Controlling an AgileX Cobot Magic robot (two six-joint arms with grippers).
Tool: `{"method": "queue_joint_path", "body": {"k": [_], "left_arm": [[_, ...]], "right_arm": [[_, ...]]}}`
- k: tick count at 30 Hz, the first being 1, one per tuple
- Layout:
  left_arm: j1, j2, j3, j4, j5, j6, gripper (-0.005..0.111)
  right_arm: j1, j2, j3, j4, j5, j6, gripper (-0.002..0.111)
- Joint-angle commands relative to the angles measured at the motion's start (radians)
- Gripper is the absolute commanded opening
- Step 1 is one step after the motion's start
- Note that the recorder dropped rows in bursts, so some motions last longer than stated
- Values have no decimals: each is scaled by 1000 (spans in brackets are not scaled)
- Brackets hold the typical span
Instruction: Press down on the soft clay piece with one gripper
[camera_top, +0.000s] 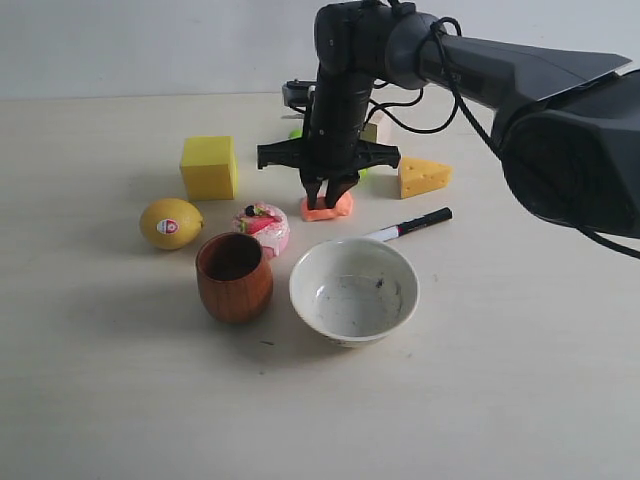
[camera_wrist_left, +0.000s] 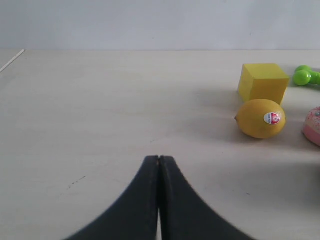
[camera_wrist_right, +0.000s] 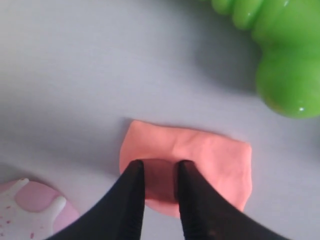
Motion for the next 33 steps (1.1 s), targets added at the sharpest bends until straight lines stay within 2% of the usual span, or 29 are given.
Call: {"method": "queue_joint_path", "body": {"k": [1, 7, 11, 17, 33], "left_arm": [[1, -6, -3, 3, -9, 1, 0], [1, -6, -3, 3, -9, 1, 0], [1, -6, -3, 3, -9, 1, 0], [1, -6, -3, 3, -9, 1, 0], [1, -6, -3, 3, -9, 1, 0]], "right_arm": [[6, -29, 7, -10, 7, -7, 24], [6, -57, 7, -51, 7, -7, 24], [6, -55, 7, -66, 7, -7, 19], [6, -47, 7, -60, 7, -7, 0], [6, -41, 7, -62, 7, -27, 0]]}}
